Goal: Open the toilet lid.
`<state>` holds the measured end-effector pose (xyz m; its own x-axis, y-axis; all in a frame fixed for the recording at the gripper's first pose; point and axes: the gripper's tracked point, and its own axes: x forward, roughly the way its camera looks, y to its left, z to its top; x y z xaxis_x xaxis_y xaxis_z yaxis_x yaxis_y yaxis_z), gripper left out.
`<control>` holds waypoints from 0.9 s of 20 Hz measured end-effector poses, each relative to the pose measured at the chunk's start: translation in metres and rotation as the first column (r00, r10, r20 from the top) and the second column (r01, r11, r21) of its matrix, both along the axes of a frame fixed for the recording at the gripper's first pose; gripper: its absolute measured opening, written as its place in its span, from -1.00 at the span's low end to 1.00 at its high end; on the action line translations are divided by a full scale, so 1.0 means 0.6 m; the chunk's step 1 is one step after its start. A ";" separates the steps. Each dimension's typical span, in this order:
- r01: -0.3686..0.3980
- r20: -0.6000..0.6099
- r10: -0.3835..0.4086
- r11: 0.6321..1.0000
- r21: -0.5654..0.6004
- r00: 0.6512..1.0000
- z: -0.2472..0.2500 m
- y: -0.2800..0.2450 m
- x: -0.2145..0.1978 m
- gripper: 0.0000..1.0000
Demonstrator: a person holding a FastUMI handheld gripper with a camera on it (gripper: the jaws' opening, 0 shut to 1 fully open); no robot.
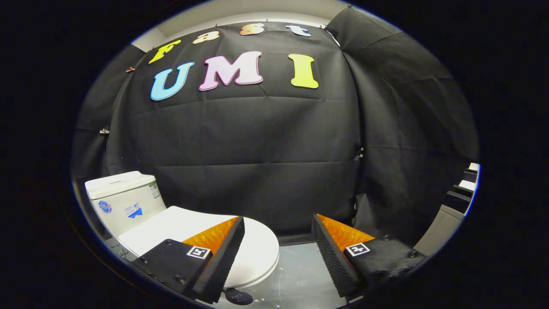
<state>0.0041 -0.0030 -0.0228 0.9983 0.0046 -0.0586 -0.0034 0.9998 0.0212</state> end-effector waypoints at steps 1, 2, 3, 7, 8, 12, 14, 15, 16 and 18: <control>-0.003 -0.010 0.003 1.000 0.007 1.000 -0.006 0.001 -0.001 0.97; -0.005 -0.021 0.005 1.000 0.017 1.000 -0.013 0.000 -0.002 0.97; -0.006 -0.031 0.007 1.000 0.030 0.999 -0.020 0.000 -0.003 0.97; -0.014 -0.112 0.027 0.993 0.116 0.993 -0.053 0.002 -0.008 0.97; -0.020 -0.122 0.039 0.987 0.157 0.992 -0.060 0.001 -0.009 0.97; 0.020 -0.214 0.044 0.957 0.289 0.976 -0.099 -0.006 -0.012 0.96; 0.042 -0.263 0.059 0.930 0.365 0.963 -0.120 -0.013 -0.014 0.96; 0.039 -0.274 0.086 0.907 0.419 0.958 -0.126 -0.008 -0.020 0.96; 0.041 -0.279 0.103 0.884 0.465 0.955 -0.130 -0.005 -0.021 0.97; 0.040 -0.293 0.137 0.848 0.528 0.946 -0.145 0.002 -0.026 0.97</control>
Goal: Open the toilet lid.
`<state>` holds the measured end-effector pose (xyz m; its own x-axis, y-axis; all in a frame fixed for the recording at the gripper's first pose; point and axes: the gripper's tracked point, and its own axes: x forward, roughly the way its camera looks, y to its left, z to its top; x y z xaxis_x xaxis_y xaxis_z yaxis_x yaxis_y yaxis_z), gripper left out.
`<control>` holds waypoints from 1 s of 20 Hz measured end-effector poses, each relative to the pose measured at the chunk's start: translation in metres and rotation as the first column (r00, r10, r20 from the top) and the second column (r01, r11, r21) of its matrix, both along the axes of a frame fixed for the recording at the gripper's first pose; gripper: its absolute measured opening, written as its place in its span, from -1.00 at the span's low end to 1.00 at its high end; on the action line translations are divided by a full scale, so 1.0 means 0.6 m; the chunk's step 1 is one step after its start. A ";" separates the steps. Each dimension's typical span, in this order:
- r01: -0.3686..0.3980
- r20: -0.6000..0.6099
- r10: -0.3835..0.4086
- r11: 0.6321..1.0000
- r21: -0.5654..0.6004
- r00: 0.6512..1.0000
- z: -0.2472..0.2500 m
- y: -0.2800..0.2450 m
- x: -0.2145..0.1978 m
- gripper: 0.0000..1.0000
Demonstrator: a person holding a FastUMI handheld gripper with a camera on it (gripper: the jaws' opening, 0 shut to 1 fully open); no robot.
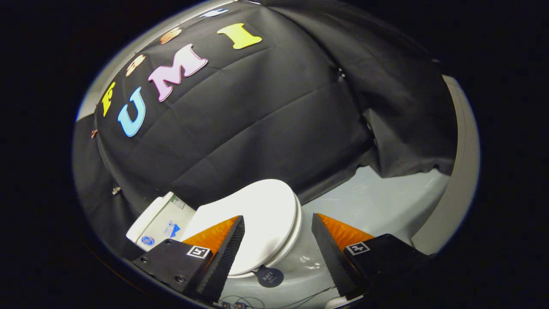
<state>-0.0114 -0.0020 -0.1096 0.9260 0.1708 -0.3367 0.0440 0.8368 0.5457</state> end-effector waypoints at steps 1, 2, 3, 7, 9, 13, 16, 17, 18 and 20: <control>-0.011 -0.015 0.011 0.999 0.039 1.000 -0.009 0.004 -0.006 0.97; -0.019 -0.030 0.022 0.997 0.077 0.999 -0.020 0.008 -0.008 0.97; -0.021 -0.054 0.028 0.991 0.129 0.998 -0.032 0.011 -0.012 0.97; 0.004 -0.170 0.050 0.953 0.304 0.984 -0.088 0.022 -0.038 0.97; -0.005 -0.177 0.064 0.948 0.317 0.982 -0.108 0.018 -0.055 0.98; -0.041 -0.190 0.122 0.922 0.384 0.974 -0.122 0.030 -0.081 0.97; -0.055 -0.199 0.153 0.901 0.430 0.968 -0.133 0.047 -0.088 0.92; -0.045 -0.214 0.155 0.894 0.447 0.964 -0.140 0.053 -0.088 0.92; -0.042 -0.223 0.166 0.880 0.472 0.961 -0.142 0.060 -0.091 0.92; -0.023 -0.230 0.161 0.862 0.507 0.960 -0.144 0.058 -0.090 0.82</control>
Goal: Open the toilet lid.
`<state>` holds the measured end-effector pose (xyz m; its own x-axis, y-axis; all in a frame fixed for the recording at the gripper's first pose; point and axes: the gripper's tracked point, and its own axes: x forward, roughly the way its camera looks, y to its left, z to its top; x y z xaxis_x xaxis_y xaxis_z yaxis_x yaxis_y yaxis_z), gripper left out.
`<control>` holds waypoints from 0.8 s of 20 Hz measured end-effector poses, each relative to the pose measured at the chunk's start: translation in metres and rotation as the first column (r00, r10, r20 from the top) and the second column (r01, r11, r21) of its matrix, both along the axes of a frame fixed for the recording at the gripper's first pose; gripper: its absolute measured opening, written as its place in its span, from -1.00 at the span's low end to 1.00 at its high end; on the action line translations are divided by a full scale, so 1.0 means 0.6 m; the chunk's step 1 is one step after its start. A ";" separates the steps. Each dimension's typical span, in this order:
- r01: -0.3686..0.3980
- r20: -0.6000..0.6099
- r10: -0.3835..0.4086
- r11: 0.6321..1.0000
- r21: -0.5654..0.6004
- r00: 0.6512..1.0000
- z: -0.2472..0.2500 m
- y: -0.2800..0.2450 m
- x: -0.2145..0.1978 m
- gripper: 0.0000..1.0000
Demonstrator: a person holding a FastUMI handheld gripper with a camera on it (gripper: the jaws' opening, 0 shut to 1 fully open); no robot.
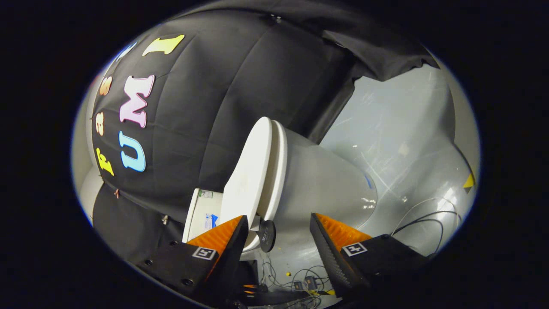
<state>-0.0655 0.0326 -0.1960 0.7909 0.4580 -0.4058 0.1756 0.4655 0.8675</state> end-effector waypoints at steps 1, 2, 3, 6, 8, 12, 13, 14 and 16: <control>0.008 -0.003 -0.008 1.000 0.011 1.000 -0.003 0.001 0.001 0.78; 0.010 -0.007 -0.010 1.000 0.028 1.000 -0.003 0.003 0.002 0.78; 0.016 -0.009 -0.016 0.999 0.050 1.000 -0.002 0.002 0.002 0.78; 0.038 -0.046 -0.034 0.996 0.084 0.998 -0.010 0.000 -0.001 0.55; 0.040 -0.029 -0.037 0.993 0.114 0.999 -0.007 0.002 0.010 0.10; 0.023 -0.034 -0.018 0.987 0.158 0.999 -0.014 0.028 0.008 -0.17; 0.008 -0.029 -0.003 0.985 0.174 1.000 -0.004 0.026 0.000 -0.19; -0.004 -0.030 0.010 0.981 0.196 0.999 0.000 0.031 -0.001 -0.19; -0.026 -0.009 0.028 0.979 0.200 1.000 0.006 0.051 0.003 -0.19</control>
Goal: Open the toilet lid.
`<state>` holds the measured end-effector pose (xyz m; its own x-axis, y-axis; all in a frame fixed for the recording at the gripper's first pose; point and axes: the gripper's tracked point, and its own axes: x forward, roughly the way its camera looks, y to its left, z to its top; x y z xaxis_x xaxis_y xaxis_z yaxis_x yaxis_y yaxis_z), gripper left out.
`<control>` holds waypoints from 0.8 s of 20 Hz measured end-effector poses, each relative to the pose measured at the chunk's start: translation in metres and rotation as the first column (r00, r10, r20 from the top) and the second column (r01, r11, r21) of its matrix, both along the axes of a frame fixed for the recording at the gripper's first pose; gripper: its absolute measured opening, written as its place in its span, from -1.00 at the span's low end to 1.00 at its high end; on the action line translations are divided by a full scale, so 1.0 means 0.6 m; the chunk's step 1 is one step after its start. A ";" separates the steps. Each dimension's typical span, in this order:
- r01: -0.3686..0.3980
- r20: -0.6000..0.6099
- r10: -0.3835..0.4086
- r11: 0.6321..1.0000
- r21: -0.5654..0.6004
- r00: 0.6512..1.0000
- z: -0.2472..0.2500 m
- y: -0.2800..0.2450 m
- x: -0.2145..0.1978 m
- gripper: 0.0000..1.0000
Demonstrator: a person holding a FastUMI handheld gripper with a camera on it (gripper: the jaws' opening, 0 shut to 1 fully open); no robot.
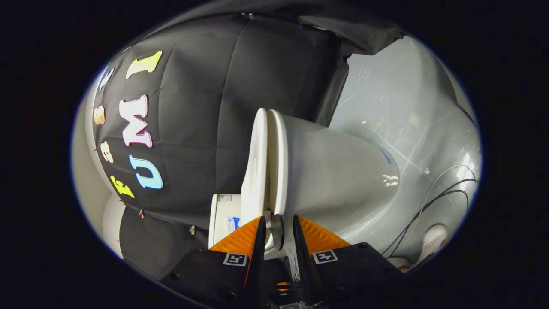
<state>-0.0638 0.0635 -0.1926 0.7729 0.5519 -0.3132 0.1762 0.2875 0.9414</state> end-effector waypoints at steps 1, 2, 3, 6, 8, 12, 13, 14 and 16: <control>0.032 0.005 -0.032 0.998 -0.045 0.999 -0.010 0.003 -0.010 -0.19; 0.027 0.005 -0.026 0.999 -0.045 1.000 -0.015 0.004 0.012 -0.48; 0.020 0.006 -0.020 0.999 -0.042 1.000 -0.003 -0.011 0.001 -0.77; 0.042 -0.026 -0.041 0.998 0.036 0.999 0.001 -0.019 0.004 -0.81; 0.047 -0.014 -0.047 0.999 0.023 0.999 -0.002 -0.011 0.008 -0.83; 0.060 -0.025 -0.061 0.998 -0.017 0.998 -0.006 -0.009 0.021 -0.91; 0.063 -0.037 -0.064 0.998 -0.024 0.997 -0.002 -0.011 0.014 -0.91; 0.065 -0.051 -0.067 0.998 -0.027 0.996 0.000 -0.010 0.017 -0.91; 0.073 -0.063 -0.076 0.996 -0.054 0.995 0.003 -0.013 0.017 -0.91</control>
